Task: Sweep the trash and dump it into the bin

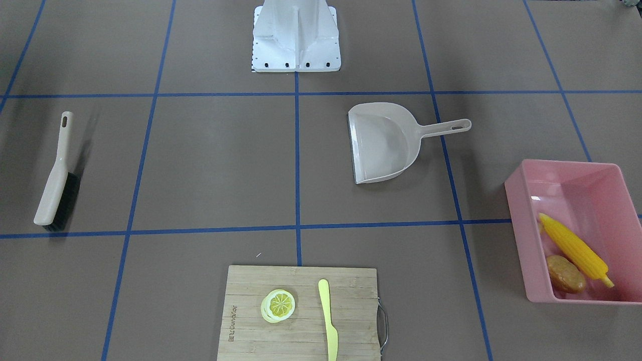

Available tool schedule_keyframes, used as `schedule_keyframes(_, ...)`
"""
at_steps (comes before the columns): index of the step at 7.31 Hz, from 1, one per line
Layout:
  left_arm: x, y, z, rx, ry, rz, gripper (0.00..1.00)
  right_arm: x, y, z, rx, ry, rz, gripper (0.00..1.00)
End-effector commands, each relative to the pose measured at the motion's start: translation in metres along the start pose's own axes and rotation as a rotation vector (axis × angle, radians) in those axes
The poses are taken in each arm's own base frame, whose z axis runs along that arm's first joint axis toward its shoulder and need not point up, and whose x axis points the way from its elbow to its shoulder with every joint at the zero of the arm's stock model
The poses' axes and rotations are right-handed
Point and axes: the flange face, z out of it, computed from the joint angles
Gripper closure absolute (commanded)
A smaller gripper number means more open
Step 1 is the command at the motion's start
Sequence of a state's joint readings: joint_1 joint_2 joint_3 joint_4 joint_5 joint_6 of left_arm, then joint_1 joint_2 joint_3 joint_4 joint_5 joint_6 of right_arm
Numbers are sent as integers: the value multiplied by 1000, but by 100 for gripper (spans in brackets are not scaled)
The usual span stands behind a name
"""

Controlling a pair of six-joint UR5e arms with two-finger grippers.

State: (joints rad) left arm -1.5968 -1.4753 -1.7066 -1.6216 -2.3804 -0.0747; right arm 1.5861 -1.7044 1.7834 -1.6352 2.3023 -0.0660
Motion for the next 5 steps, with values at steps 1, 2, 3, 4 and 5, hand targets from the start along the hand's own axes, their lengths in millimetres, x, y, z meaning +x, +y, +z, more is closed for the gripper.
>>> schedule_keyframes(1,-2,1,0,-1,-4,13,2,1,1,1,-2,1,2,0)
schedule_keyframes(2,-4,4,2,-5,-5,8,2,1,1,1,-2,1,2,0)
schedule_keyframes(3,-4,4,2,-5,-6,8,2,1,1,1,-2,1,2,0)
schedule_keyframes(4,-4,4,3,-7,-9,8,2,1,1,1,-2,1,2,0)
schedule_keyframes(5,-5,4,4,-13,-11,0,2,1,1,1,-2,1,2,0)
